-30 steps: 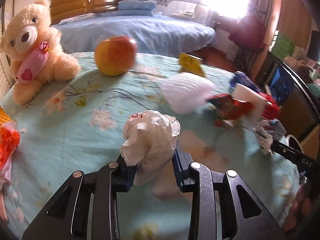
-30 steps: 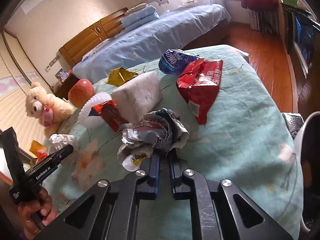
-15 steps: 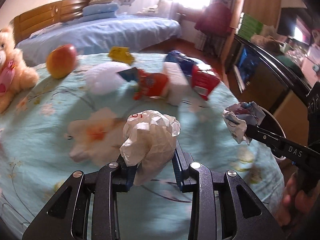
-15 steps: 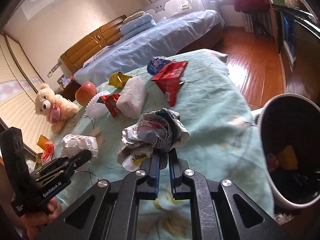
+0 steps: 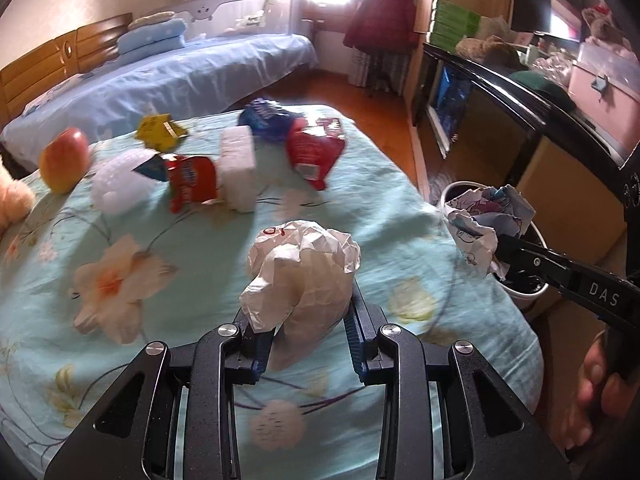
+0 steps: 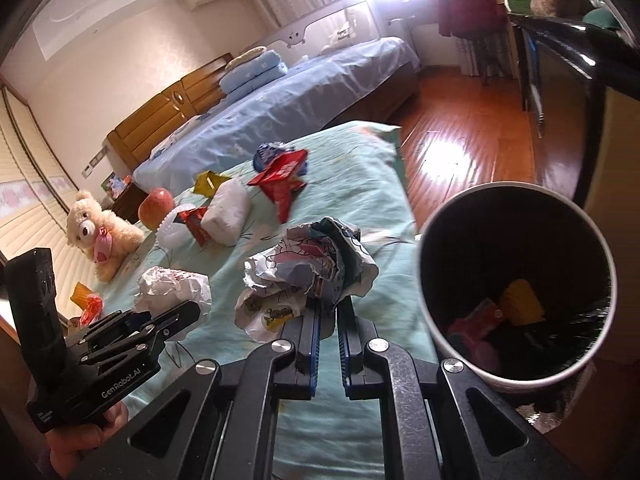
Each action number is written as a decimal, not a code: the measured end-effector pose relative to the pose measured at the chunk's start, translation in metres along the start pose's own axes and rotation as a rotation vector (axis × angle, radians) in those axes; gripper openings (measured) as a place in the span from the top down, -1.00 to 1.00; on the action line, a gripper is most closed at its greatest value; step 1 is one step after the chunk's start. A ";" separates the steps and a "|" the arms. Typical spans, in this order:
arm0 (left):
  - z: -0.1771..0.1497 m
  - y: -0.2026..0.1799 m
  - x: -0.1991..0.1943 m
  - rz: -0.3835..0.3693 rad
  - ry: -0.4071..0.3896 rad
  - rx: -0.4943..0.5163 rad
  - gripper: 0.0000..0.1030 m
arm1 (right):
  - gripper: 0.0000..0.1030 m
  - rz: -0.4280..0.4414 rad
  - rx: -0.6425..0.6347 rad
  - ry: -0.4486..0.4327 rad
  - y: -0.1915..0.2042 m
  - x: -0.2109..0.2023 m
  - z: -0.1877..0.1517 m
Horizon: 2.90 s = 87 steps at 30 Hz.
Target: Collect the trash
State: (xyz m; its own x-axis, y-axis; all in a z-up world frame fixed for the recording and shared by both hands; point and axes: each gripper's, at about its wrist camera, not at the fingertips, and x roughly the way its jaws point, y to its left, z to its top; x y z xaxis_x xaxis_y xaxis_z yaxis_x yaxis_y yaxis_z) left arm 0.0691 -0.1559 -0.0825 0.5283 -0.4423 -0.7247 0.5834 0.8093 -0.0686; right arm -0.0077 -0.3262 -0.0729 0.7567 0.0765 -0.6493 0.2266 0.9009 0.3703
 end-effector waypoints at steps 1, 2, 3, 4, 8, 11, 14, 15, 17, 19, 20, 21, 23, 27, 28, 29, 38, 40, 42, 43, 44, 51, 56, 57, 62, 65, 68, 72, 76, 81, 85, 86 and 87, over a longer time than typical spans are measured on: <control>0.001 -0.003 0.001 -0.005 0.000 0.006 0.42 | 0.85 -0.003 0.006 -0.004 -0.005 -0.003 0.000; 0.003 -0.008 0.002 -0.008 -0.001 0.015 0.42 | 0.85 -0.007 0.010 -0.007 -0.008 -0.005 0.000; 0.004 -0.011 0.003 -0.010 -0.002 0.020 0.42 | 0.85 -0.013 0.014 -0.011 -0.011 -0.008 0.000; 0.005 -0.015 0.003 -0.014 -0.003 0.026 0.42 | 0.85 -0.018 0.019 -0.015 -0.015 -0.010 -0.001; 0.009 -0.031 0.005 -0.031 -0.004 0.052 0.42 | 0.85 -0.035 0.038 -0.030 -0.027 -0.020 -0.002; 0.011 -0.045 0.005 -0.043 -0.006 0.072 0.42 | 0.85 -0.043 0.051 -0.041 -0.036 -0.026 -0.003; 0.014 -0.056 0.005 -0.053 -0.009 0.089 0.42 | 0.85 -0.055 0.063 -0.048 -0.044 -0.031 -0.003; 0.014 -0.059 0.006 -0.056 -0.011 0.096 0.42 | 0.85 -0.060 0.067 -0.051 -0.047 -0.033 -0.003; 0.016 -0.066 0.007 -0.063 -0.010 0.108 0.42 | 0.85 -0.067 0.073 -0.054 -0.053 -0.035 -0.003; 0.017 -0.073 0.009 -0.073 -0.009 0.116 0.42 | 0.85 -0.073 0.079 -0.056 -0.058 -0.039 -0.003; 0.018 -0.076 0.009 -0.074 -0.010 0.121 0.42 | 0.84 -0.078 0.081 -0.058 -0.061 -0.041 -0.003; 0.019 -0.079 0.009 -0.076 -0.010 0.126 0.42 | 0.84 -0.083 0.083 -0.060 -0.063 -0.042 -0.003; 0.020 -0.086 0.011 -0.084 -0.009 0.137 0.42 | 0.84 -0.092 0.089 -0.064 -0.070 -0.046 -0.002; 0.021 -0.098 0.015 -0.097 -0.007 0.157 0.42 | 0.84 -0.109 0.099 -0.073 -0.078 -0.053 -0.001; 0.022 -0.101 0.016 -0.100 -0.006 0.161 0.42 | 0.84 -0.113 0.101 -0.073 -0.080 -0.054 0.000; 0.022 -0.104 0.017 -0.104 -0.005 0.166 0.42 | 0.84 -0.117 0.104 -0.074 -0.082 -0.055 0.000; 0.029 -0.130 0.028 -0.137 0.006 0.199 0.42 | 0.84 -0.159 0.133 -0.058 -0.108 -0.055 0.002; 0.030 -0.134 0.031 -0.140 0.010 0.206 0.42 | 0.84 -0.166 0.137 -0.053 -0.113 -0.053 0.003; 0.032 -0.139 0.034 -0.146 0.011 0.214 0.42 | 0.84 -0.169 0.141 -0.049 -0.118 -0.052 0.004; 0.033 -0.141 0.035 -0.147 0.010 0.218 0.42 | 0.84 -0.170 0.142 -0.048 -0.120 -0.052 0.004; 0.034 -0.143 0.036 -0.148 0.009 0.222 0.42 | 0.84 -0.171 0.142 -0.046 -0.122 -0.051 0.004; 0.043 -0.160 0.054 -0.151 0.031 0.246 0.42 | 0.84 -0.174 0.162 -0.026 -0.136 -0.040 0.008; 0.048 -0.170 0.067 -0.162 0.054 0.257 0.42 | 0.84 -0.177 0.171 -0.017 -0.143 -0.036 0.012; 0.048 -0.172 0.068 -0.162 0.056 0.262 0.42 | 0.84 -0.177 0.174 -0.016 -0.145 -0.036 0.013; 0.051 -0.181 0.077 -0.162 0.070 0.275 0.41 | 0.82 -0.181 0.178 -0.002 -0.151 -0.031 0.016; 0.054 -0.184 0.082 -0.165 0.078 0.279 0.36 | 0.75 -0.184 0.182 0.003 -0.154 -0.028 0.017; 0.054 -0.182 0.083 -0.169 0.079 0.274 0.22 | 0.74 -0.176 0.196 0.009 -0.158 -0.027 0.018; 0.052 -0.179 0.084 -0.167 0.082 0.268 -0.06 | 0.30 -0.168 0.216 0.007 -0.161 -0.028 0.018; 0.051 -0.174 0.082 -0.169 0.080 0.251 -0.07 | 0.19 -0.164 0.222 -0.007 -0.160 -0.031 0.018; 0.042 -0.163 0.070 -0.177 0.063 0.234 -0.12 | 0.13 -0.163 0.231 -0.032 -0.154 -0.038 0.017; 0.030 -0.143 0.054 -0.180 0.046 0.195 -0.19 | -0.08 -0.142 0.226 -0.049 -0.141 -0.042 0.014; 0.028 -0.138 0.051 -0.177 0.043 0.187 -0.20 | -0.17 -0.135 0.218 -0.053 -0.137 -0.043 0.013; 0.025 -0.132 0.048 -0.171 0.039 0.177 -0.22 | -0.26 -0.123 0.210 -0.058 -0.130 -0.042 0.013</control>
State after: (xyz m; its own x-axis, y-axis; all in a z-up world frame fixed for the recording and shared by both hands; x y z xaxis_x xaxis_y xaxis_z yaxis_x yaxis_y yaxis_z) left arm 0.0328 -0.2937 -0.0909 0.3906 -0.5486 -0.7392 0.7627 0.6425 -0.0738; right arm -0.0614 -0.4522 -0.0851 0.7478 -0.0582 -0.6613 0.4371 0.7929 0.4245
